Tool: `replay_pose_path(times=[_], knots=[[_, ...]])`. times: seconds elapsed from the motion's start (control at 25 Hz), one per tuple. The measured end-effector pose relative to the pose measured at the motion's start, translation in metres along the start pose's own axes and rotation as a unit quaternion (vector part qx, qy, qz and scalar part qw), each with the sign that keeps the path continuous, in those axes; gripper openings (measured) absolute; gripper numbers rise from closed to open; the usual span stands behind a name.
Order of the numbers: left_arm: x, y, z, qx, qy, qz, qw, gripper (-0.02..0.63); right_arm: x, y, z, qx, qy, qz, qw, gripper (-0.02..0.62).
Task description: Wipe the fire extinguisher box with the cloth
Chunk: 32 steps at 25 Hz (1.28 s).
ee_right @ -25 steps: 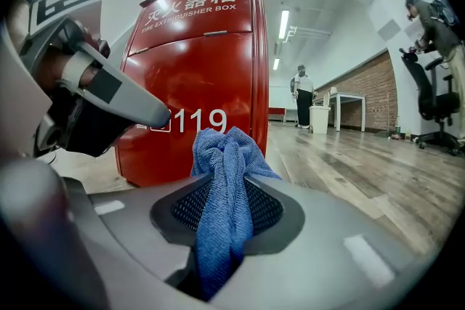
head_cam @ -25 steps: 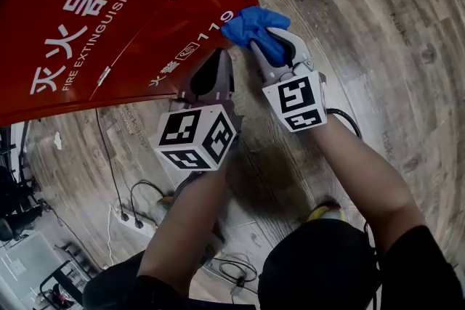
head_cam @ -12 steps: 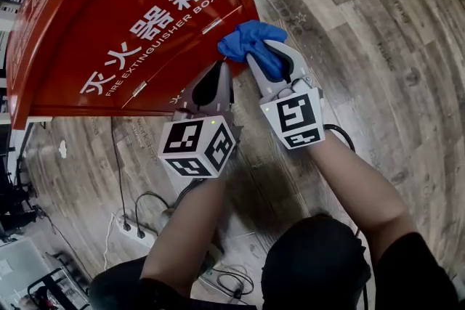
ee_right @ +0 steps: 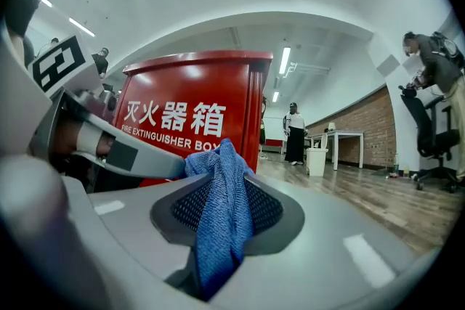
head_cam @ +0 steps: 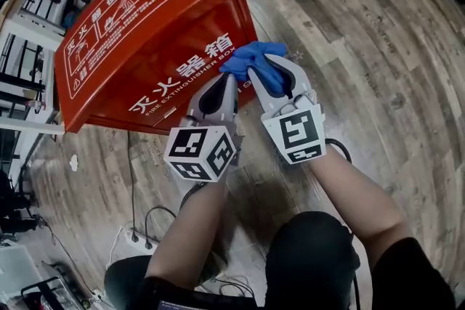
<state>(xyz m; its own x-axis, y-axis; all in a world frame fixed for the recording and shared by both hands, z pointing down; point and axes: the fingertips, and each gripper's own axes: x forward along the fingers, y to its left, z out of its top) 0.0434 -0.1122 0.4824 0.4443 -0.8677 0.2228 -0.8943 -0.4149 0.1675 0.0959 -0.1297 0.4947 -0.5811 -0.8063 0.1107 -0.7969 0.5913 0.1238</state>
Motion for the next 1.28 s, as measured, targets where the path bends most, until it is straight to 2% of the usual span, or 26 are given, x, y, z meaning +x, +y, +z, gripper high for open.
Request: replay_pose_path(times=[0.28, 0.52, 0.64, 0.8, 0.92, 1.08, 1.28], knots=[[0.005, -0.025, 0.056, 0.005, -0.043, -0.020, 0.9988, 0.000, -0.012, -0.021, 0.064, -0.010, -0.029, -0.016, 0.999, 0.129], [-0.008, -0.040, 0.108, 0.009, -0.096, -0.058, 0.9937, 0.000, -0.023, -0.033, 0.120, -0.025, -0.057, -0.026, 0.998, 0.129], [-0.018, -0.041, 0.123, 0.008, -0.112, -0.063, 0.9917, 0.000, -0.025, -0.030, 0.138, -0.024, -0.066, -0.027, 0.997, 0.129], [-0.033, -0.036, 0.130, 0.008, -0.112, -0.059, 0.9919, 0.000, -0.027, -0.018, 0.149, -0.018, -0.065, -0.030, 0.997, 0.128], [-0.049, -0.027, 0.136, 0.013, -0.112, -0.045, 0.9926, 0.000, -0.027, 0.002, 0.159, -0.015, -0.070, -0.012, 0.997, 0.129], [-0.084, -0.001, 0.141, 0.021, -0.116, -0.002, 0.9930, 0.000, -0.020, 0.047, 0.173, 0.003, -0.081, 0.030, 0.996, 0.127], [-0.132, 0.036, 0.130, -0.001, -0.115, 0.045, 0.9923, 0.000, -0.012, 0.103, 0.179, 0.005, -0.078, 0.086, 0.993, 0.127]])
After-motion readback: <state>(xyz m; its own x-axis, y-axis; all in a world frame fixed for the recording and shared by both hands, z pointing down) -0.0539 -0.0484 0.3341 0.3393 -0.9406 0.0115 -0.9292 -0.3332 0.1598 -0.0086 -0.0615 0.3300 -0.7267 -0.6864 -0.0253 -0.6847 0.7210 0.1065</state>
